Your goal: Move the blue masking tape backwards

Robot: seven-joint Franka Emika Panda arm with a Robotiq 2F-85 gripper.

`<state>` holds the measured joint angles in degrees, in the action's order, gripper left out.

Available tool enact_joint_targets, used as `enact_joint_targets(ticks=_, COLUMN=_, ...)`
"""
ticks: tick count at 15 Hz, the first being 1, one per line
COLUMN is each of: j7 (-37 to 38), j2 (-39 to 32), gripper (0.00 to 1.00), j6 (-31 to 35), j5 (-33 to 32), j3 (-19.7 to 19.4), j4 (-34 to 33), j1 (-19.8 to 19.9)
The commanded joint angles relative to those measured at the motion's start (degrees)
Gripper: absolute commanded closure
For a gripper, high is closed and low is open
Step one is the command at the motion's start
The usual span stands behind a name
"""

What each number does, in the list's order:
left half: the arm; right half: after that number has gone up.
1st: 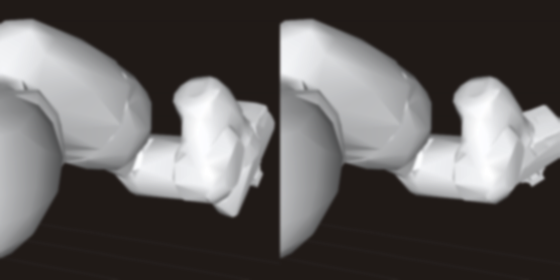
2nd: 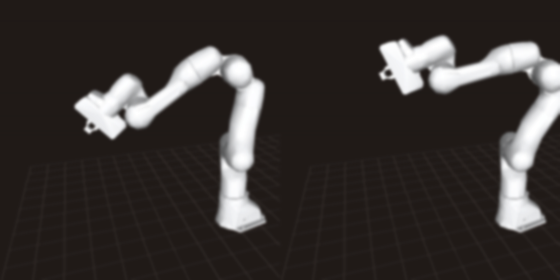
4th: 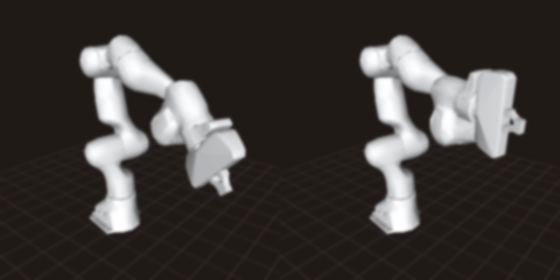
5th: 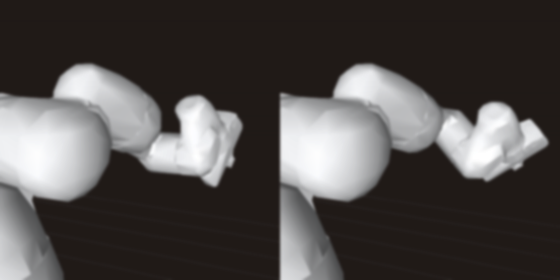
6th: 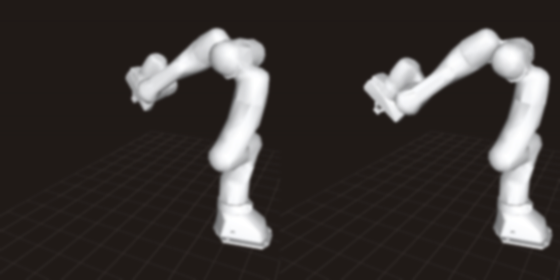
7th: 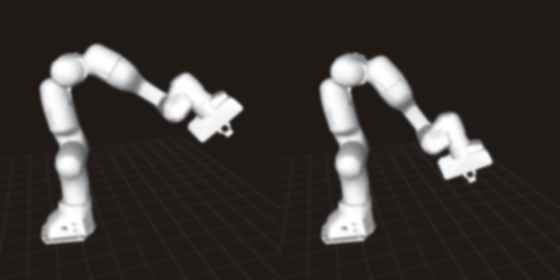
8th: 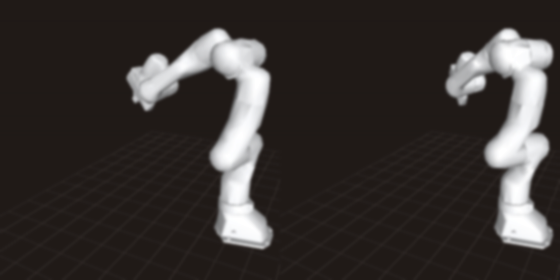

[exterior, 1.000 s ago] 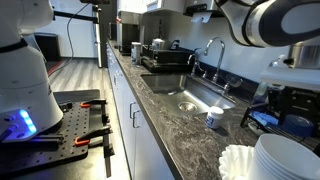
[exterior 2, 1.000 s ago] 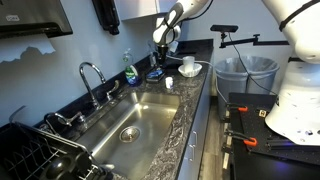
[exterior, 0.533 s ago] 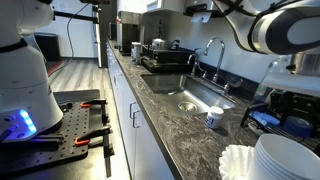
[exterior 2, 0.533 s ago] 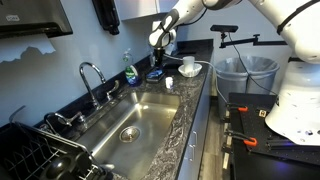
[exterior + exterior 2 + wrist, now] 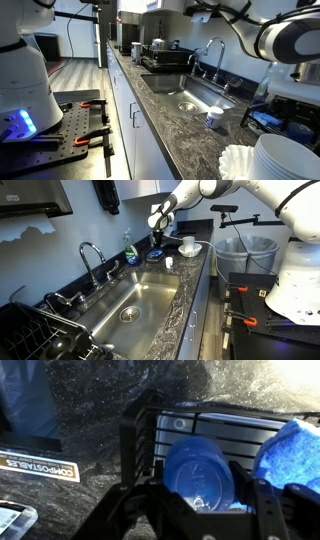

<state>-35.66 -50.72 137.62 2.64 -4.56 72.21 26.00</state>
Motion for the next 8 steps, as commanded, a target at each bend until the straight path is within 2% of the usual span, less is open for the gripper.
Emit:
enact_joint_targets(ticks=1, j7=0.99, j2=-2.50, gripper=0.60, j6=-3.13, j5=0.09, j3=1.28, j4=-5.30, j1=1.24)
enact_joint_targets(ticks=8, j7=1.20, j2=-4.84, gripper=0.60, j6=-4.85, j5=0.09, j3=1.77, j4=-8.90, j1=1.75)
